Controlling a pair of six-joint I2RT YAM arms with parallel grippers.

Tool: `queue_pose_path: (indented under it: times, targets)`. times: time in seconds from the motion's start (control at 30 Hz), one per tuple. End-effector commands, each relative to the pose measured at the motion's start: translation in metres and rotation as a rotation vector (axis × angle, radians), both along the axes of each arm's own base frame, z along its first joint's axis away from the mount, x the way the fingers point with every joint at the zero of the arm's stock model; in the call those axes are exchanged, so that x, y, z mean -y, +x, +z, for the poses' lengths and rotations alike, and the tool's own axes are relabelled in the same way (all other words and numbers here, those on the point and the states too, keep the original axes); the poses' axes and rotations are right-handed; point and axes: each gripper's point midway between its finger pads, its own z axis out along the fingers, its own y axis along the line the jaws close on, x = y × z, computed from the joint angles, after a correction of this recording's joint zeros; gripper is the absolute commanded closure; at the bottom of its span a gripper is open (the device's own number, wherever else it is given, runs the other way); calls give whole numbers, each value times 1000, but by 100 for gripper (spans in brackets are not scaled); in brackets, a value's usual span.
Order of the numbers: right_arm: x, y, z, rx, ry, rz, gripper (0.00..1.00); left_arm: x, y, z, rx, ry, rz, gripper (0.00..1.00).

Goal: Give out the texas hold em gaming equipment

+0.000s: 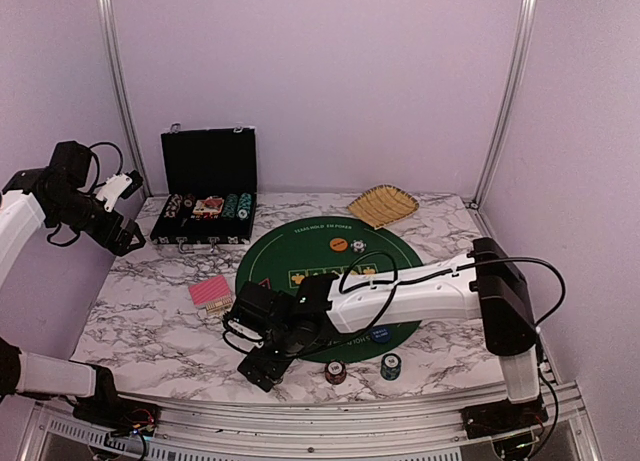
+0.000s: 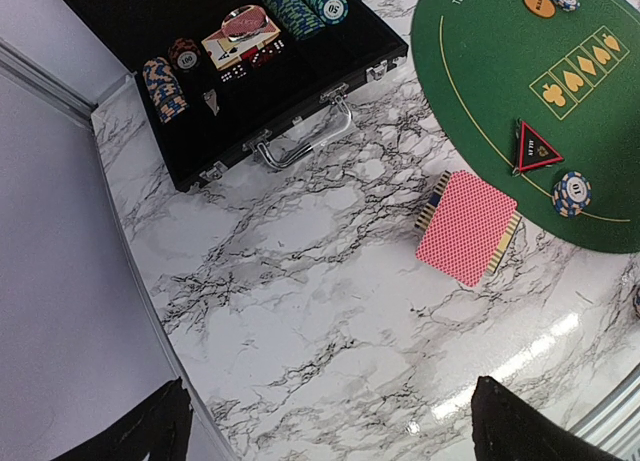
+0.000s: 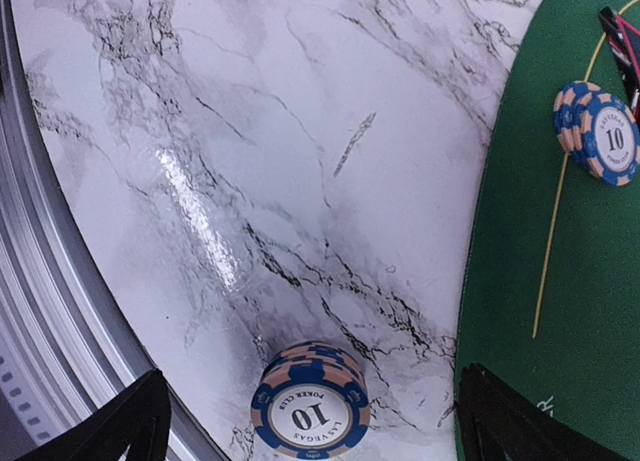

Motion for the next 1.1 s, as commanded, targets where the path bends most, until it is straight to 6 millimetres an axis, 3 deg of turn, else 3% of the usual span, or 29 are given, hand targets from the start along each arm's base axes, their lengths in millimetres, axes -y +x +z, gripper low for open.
queue_pose_path:
  times: [0.0, 0.57, 1.07]
  targets:
    - [-3, 2, -2, 6, -5, 9, 4, 2, -9, 6, -2, 0, -13, 1]
    - [6, 2, -26, -11, -46, 3, 14, 2, -6, 8, 4, -1, -14, 1]
    - [6, 4, -28, -22, -40, -5, 28, 1, -7, 7, 3, 9, -15, 1]
